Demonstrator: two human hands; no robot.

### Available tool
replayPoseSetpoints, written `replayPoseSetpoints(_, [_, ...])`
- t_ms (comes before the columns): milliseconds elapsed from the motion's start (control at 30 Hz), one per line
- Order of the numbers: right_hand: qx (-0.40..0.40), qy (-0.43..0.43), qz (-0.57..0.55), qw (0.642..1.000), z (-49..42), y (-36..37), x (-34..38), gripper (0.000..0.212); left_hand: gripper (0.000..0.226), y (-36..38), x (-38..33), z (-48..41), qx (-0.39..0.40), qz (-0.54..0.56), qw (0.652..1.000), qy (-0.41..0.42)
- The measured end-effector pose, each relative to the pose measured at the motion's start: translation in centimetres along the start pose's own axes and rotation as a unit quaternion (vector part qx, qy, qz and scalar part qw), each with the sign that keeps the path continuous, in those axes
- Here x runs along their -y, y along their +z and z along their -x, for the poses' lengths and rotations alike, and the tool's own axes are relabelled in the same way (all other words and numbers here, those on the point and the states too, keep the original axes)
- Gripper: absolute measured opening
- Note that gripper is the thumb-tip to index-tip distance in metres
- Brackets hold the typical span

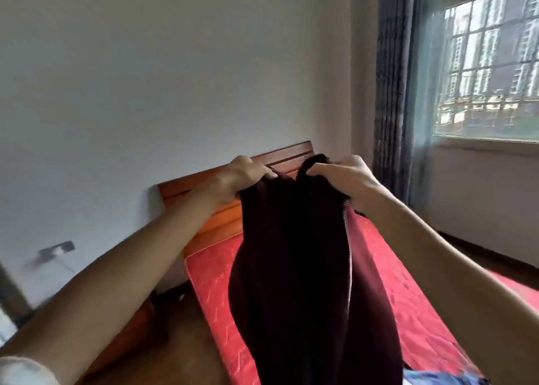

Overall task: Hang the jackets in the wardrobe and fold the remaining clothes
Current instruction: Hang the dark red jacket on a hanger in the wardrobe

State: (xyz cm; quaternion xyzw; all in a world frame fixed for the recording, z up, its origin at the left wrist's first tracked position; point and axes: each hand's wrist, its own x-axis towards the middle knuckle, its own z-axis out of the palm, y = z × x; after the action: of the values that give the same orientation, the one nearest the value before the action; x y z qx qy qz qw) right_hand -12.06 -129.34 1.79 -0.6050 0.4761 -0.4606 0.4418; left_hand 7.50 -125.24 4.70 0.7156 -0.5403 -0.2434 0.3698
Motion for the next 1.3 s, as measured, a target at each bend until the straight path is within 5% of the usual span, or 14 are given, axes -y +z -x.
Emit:
replayPoseSetpoints(200, [0.167, -0.070, -0.023, 0.983, 5.0, 10.5, 3.5, 0.018, 0.034, -7.5, 5.3, 5.3, -0.106, 0.155, 0.979, -0.080])
replayPoseSetpoints(500, [0.346, -0.162, -0.086, 0.920, 12.3, 25.6, 6.3, 0.016, 0.070, -18.3, 12.8, 13.1, -0.193, 0.155, 0.955, -0.166])
replayPoseSetpoints(667, [0.448, -0.198, -0.127, 0.863, 17.0, 35.3, 8.5, 0.028, 0.042, -25.6, 18.3, 18.8, -0.308, 0.131, 0.920, -0.205])
replayPoseSetpoints(833, [0.595, -0.206, -0.136, 0.765, 21.2, 43.6, 11.4, 0.040, 0.009, -33.2, 23.9, 25.0, -0.410, 0.168, 0.871, -0.213])
replayPoseSetpoints(1000, [0.676, -0.214, -0.134, 0.693, 25.6, 51.9, 14.1, 0.035, 0.008, -39.4, 27.6, 31.3, -0.481, 0.170, 0.831, -0.222])
replayPoseSetpoints(1300, [0.725, -0.138, -0.177, 0.651, 34.8, 65.9, 19.8, 0.033, 0.020, -48.5, 31.2, 41.9, -0.625, 0.168, 0.727, -0.228])
